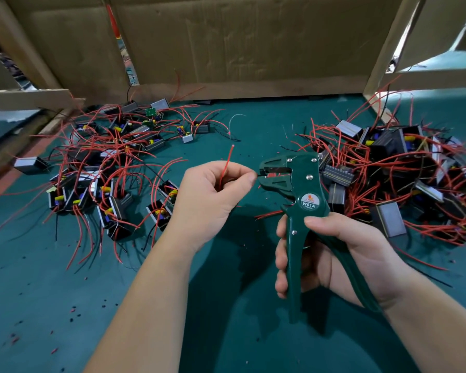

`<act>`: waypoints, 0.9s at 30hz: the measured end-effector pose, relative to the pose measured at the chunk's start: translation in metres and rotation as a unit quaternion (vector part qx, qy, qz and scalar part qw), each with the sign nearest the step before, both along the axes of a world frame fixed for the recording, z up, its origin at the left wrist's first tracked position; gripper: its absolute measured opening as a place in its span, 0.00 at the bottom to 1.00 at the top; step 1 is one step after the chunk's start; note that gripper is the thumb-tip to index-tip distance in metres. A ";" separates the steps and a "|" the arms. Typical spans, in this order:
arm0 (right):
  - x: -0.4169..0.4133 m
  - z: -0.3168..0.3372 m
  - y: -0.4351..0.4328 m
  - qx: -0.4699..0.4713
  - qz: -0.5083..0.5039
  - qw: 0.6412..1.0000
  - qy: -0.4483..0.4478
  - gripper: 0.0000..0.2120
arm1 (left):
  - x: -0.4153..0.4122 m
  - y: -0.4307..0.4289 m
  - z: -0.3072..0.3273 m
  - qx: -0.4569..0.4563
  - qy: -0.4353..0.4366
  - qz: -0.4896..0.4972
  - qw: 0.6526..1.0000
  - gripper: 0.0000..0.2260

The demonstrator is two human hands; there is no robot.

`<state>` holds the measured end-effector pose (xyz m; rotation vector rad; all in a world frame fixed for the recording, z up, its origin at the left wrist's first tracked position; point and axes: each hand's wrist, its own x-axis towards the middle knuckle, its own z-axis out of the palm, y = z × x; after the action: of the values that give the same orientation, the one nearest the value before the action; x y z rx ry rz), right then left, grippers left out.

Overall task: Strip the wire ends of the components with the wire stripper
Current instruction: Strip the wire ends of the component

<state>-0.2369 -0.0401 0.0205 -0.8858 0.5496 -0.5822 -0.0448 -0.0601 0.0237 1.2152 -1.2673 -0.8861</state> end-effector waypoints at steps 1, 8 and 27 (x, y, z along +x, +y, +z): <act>0.001 0.000 0.000 0.000 -0.008 1.000 0.009 0.24 | 0.000 0.000 0.000 -0.004 -0.004 -0.003 1.000 0.10; 0.003 0.002 0.003 -0.011 -0.030 0.999 0.027 0.21 | 0.000 0.001 0.001 -0.013 -0.002 -0.008 1.000 0.11; 0.015 -0.006 0.004 -0.014 -0.023 0.999 -0.026 0.27 | -0.019 -0.002 0.004 0.160 0.277 -0.007 0.947 0.12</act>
<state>-0.2223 -0.0357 0.0140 -0.8847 0.5178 -0.6551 -0.0640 -0.0618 0.0277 1.0899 -0.6956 -1.3686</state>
